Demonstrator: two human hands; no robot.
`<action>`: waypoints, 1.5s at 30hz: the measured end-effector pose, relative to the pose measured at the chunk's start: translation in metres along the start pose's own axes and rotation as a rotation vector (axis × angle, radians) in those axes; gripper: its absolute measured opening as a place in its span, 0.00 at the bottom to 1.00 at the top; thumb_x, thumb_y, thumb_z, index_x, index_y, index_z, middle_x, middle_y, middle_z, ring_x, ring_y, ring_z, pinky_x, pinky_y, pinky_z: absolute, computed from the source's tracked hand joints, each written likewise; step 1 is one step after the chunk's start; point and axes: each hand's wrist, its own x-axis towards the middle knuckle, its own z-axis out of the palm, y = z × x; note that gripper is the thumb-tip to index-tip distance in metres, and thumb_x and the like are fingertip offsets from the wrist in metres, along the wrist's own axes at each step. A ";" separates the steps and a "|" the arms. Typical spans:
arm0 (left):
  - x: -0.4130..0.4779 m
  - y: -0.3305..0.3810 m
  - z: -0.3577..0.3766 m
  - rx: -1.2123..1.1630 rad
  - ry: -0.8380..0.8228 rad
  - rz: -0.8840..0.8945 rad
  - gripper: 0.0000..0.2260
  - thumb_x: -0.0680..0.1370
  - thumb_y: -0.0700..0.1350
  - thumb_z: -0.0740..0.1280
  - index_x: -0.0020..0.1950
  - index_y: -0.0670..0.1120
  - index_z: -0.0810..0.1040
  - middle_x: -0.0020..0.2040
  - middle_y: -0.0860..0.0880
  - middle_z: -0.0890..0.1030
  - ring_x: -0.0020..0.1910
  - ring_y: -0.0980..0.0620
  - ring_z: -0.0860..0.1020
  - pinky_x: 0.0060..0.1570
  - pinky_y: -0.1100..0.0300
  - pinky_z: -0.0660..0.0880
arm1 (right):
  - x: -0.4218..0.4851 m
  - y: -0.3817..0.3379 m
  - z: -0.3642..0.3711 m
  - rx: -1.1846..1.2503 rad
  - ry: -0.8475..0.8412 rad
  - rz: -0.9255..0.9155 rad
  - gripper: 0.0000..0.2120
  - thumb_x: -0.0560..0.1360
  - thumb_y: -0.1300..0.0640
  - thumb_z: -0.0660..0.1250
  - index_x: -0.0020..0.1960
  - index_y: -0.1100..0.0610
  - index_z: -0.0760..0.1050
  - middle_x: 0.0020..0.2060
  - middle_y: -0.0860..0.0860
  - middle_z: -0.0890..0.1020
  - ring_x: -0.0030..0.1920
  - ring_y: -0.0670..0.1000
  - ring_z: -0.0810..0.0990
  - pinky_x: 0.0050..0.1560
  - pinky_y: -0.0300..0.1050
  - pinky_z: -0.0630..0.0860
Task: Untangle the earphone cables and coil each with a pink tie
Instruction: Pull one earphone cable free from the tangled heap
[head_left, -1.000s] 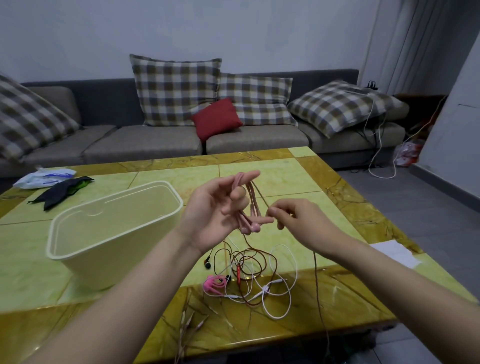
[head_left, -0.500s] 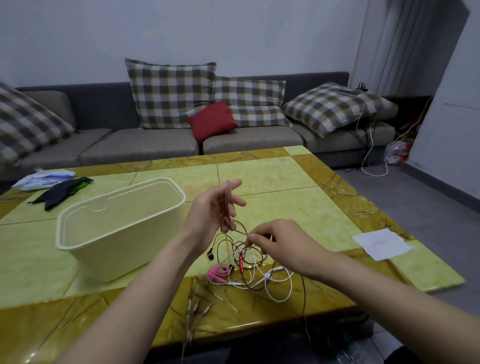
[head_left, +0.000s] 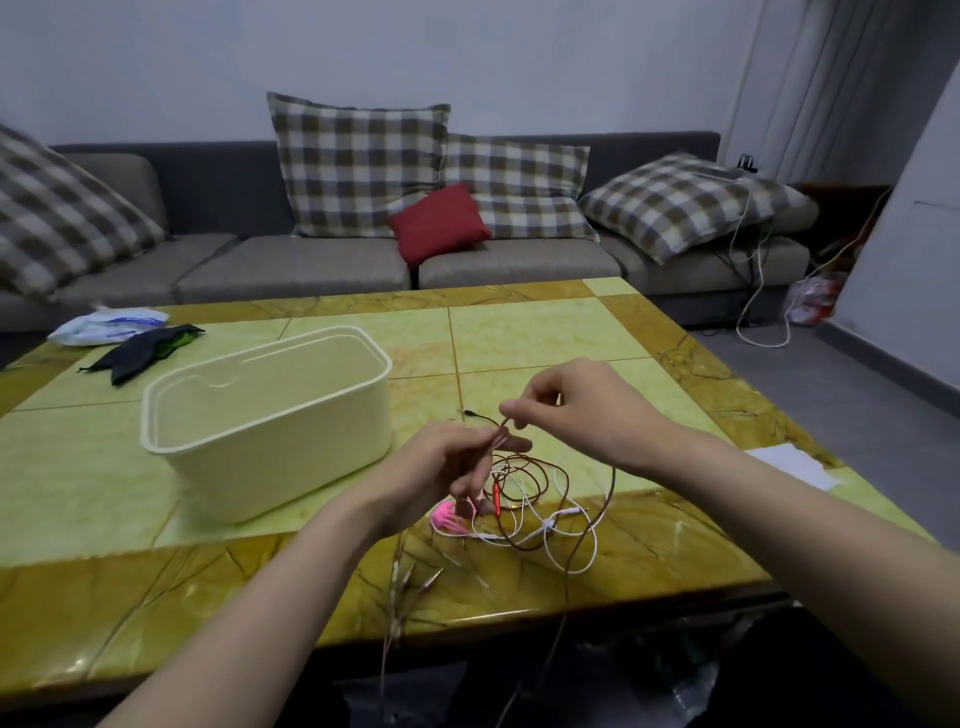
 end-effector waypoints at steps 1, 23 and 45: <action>0.000 -0.001 -0.002 -0.055 -0.007 -0.017 0.18 0.77 0.46 0.59 0.51 0.31 0.78 0.26 0.46 0.63 0.25 0.54 0.69 0.55 0.38 0.70 | 0.004 0.004 0.000 0.008 0.007 0.002 0.14 0.74 0.44 0.66 0.36 0.52 0.81 0.32 0.51 0.80 0.32 0.48 0.72 0.35 0.46 0.67; 0.054 -0.013 -0.026 -0.954 0.079 0.205 0.17 0.76 0.47 0.58 0.53 0.42 0.83 0.29 0.55 0.67 0.23 0.59 0.63 0.29 0.55 0.77 | 0.045 0.068 0.084 0.454 0.016 0.199 0.10 0.77 0.58 0.62 0.46 0.54 0.83 0.38 0.47 0.83 0.35 0.44 0.74 0.39 0.42 0.71; 0.040 -0.019 -0.028 -0.066 -0.089 0.019 0.15 0.79 0.44 0.57 0.51 0.41 0.82 0.23 0.52 0.67 0.26 0.52 0.66 0.59 0.40 0.69 | 0.022 0.052 0.046 0.691 0.078 0.091 0.10 0.77 0.56 0.64 0.40 0.58 0.80 0.23 0.41 0.71 0.25 0.38 0.67 0.28 0.27 0.63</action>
